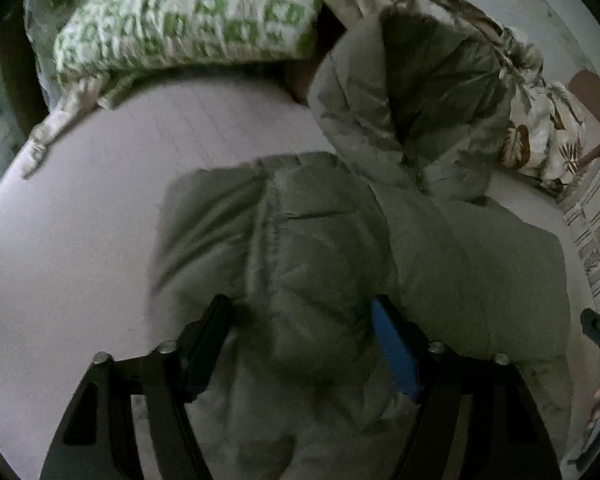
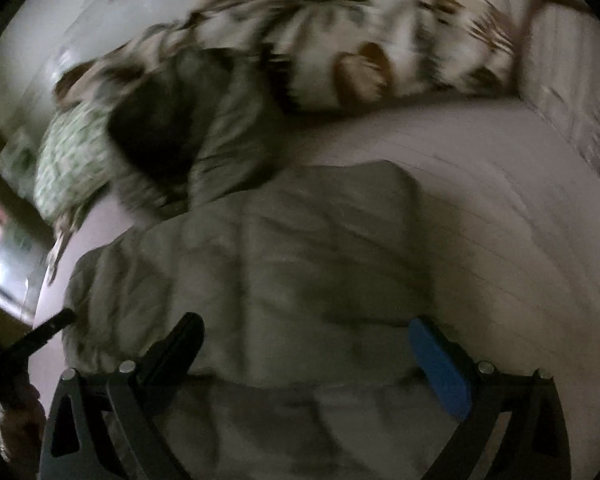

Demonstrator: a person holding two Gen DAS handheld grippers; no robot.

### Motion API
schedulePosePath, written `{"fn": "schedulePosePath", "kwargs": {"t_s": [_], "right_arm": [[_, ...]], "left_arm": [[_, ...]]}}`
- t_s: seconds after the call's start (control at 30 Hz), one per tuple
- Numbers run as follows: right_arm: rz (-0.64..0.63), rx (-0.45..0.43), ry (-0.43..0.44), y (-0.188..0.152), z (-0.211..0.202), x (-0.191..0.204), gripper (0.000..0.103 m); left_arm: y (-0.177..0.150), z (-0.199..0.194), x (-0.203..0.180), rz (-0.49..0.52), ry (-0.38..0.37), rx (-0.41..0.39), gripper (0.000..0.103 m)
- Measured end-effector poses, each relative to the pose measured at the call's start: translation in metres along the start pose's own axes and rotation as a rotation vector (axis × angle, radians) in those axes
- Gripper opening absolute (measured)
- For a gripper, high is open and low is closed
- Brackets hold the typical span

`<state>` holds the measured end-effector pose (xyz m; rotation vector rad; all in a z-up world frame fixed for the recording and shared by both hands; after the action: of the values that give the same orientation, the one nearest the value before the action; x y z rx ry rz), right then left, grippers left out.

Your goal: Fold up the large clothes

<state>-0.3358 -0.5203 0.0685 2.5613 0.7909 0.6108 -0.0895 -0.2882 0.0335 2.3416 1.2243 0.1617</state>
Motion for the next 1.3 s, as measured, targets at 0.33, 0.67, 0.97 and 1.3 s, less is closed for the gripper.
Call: {"fn": "schedulePosePath", "kwargs": {"t_s": [0.33,0.67,0.97,1.3], "right_arm": [[0.087,0.036,-0.035,-0.002,0.021,-0.046,0.103],[-0.026,0.092,-0.085,-0.018,0.044,-0.025,0.103],[-0.098,0.053,-0.127,-0.021,0.026,-0.02,0.103],[-0.215,-0.065,-0.12,-0.052,-0.043,0.007,0.103]], "left_arm": [[-0.007,-0.051,-0.008,0.055,-0.052,-0.157,0.016],[-0.04,-0.016,0.024,0.036,-0.034,-0.042,0.027],[-0.042,-0.04,0.026,0.07,0.043,-0.07,0.074],[-0.075,-0.084,0.037,0.062,0.031,-0.066,0.074]]}}
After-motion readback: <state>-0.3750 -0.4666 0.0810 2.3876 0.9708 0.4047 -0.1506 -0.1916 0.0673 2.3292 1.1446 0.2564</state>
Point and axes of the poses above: each gripper's, at about its wrist camera, not at the fingertips, and z roughly the way its jaws point, x to its left, y to its top, the point moved 4 cm from there along z, roughly the way its jaws point, and after that the axes turned 3 degrees about y, right-handed, at the moved point
